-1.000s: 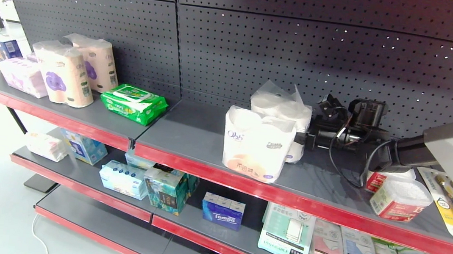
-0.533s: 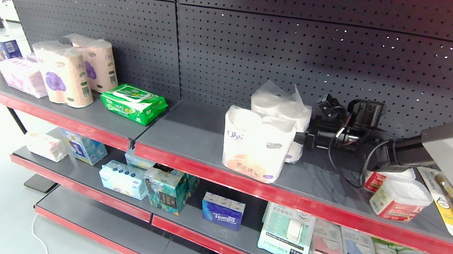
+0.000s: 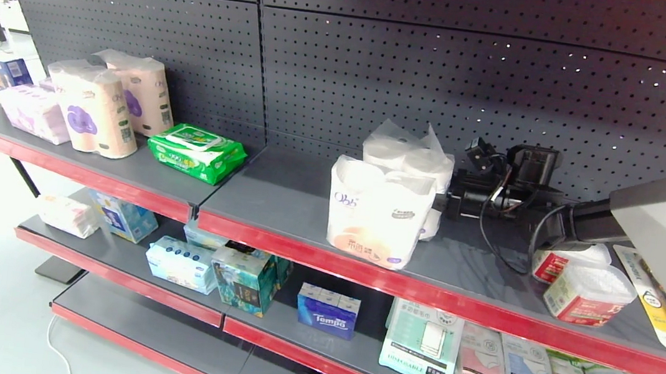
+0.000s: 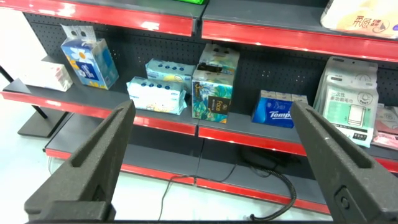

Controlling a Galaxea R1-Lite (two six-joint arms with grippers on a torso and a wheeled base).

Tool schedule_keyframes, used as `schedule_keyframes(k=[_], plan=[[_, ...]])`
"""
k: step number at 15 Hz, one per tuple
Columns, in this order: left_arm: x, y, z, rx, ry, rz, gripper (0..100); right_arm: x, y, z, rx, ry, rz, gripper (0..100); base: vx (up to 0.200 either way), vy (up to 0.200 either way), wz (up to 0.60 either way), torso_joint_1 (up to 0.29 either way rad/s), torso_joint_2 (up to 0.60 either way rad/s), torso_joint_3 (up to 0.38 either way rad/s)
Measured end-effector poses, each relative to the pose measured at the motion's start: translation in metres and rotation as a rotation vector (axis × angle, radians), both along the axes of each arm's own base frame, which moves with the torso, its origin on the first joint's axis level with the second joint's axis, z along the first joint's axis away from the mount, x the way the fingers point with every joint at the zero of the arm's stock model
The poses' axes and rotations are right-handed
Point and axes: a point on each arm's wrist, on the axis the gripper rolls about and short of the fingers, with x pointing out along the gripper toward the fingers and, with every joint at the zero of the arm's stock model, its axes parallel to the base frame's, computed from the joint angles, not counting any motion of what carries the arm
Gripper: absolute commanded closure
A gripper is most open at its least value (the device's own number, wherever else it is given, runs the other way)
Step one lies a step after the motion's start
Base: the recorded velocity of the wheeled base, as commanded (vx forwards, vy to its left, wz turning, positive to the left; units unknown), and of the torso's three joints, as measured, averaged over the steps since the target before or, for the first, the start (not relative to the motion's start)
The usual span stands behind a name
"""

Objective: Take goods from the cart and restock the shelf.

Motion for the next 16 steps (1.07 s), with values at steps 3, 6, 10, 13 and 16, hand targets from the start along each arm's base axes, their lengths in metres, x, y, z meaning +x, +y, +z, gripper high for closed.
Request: schedule_keyframes(k=[3,6,10,13,16], plan=[[0.000,0.000,0.000,0.000,0.000,0.000,0,0.001,0.003,-0.002,0.002,0.005,0.004,100,0.000,0.000,0.00,0.000,0.00,0.000],[0.000,0.000,0.000,0.000,0.000,0.000,0,0.002,0.005,-0.004,-0.003,0.006,-0.008,100,0.000,0.000,0.00,0.000,0.00,0.000],[0.000,0.000,0.000,0.000,0.000,0.000,0,0.003,0.004,-0.008,-0.016,0.022,-0.042,100,0.000,0.000,0.00,0.000,0.00,0.000],[0.000,0.000,0.000,0.000,0.000,0.000,0,0.004,0.001,-0.010,-0.020,0.040,-0.054,100,0.000,0.000,0.00,0.000,0.00,0.000],[0.000,0.000,0.000,0.000,0.000,0.000,0,0.004,-0.003,-0.011,-0.026,0.060,-0.058,100,0.000,0.000,0.00,0.000,0.00,0.000]])
